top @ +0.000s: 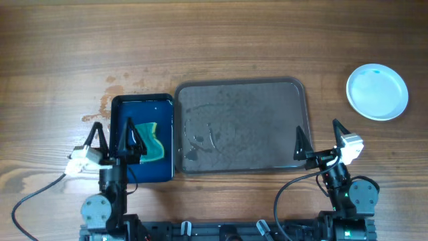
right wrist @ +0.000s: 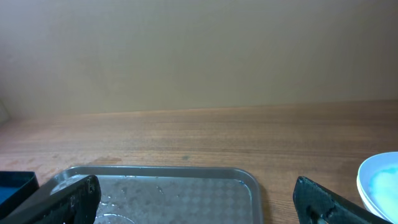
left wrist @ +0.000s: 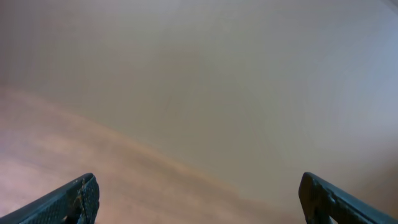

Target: Clean dirty plates on tray and stack at the side

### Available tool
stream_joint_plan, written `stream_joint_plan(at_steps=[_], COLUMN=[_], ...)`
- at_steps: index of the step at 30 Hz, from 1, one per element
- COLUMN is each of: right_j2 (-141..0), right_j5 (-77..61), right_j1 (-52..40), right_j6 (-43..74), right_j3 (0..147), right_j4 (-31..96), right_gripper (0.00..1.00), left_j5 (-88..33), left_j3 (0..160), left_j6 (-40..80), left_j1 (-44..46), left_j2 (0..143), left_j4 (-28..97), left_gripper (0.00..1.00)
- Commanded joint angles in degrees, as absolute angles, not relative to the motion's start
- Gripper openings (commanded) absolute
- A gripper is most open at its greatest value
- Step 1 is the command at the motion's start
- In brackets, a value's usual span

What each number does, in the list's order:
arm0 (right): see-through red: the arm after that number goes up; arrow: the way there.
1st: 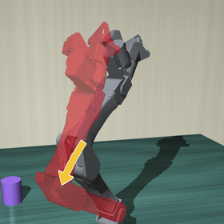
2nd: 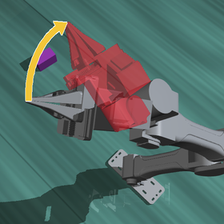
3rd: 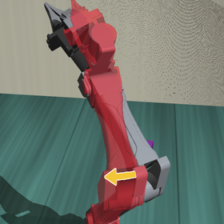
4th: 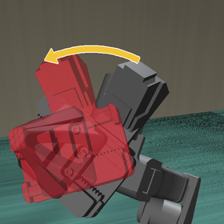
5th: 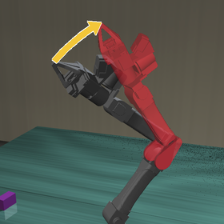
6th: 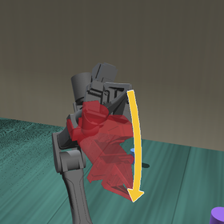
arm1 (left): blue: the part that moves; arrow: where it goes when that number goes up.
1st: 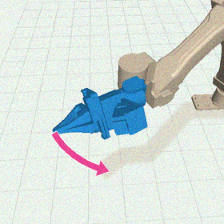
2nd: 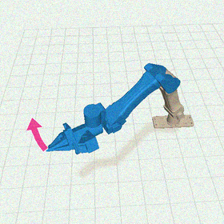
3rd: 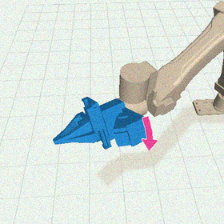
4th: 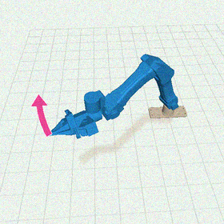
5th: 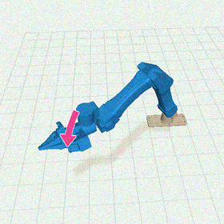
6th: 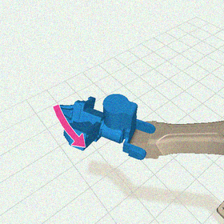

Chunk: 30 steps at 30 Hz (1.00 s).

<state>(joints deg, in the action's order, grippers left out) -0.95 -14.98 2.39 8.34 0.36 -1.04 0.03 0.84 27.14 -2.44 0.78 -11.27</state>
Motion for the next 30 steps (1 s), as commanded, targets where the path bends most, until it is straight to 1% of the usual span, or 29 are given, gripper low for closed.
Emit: stream_joint_plan(at_steps=[1,8,30], right_j2=[-0.8,-0.8,-0.8], right_j5=[-15.07,-15.07,-15.05], right_j1=[2.09,2.09,2.09], right_j6=[9.15,9.15,9.17], right_j3=[0.3,0.3,0.3], right_j4=[-1.19,-1.19,-1.19], right_gripper=[1.0,1.0,1.0], left_j5=[-1.06,-1.08,-1.04], left_j3=[0.34,0.34,0.34], left_j6=[27.49,27.44,27.44], left_j1=[-3.01,-3.01,-3.01], left_j2=[0.19,0.19,0.27], left_j4=[-6.11,4.4,4.34], left_gripper=[1.0,1.0,1.0])
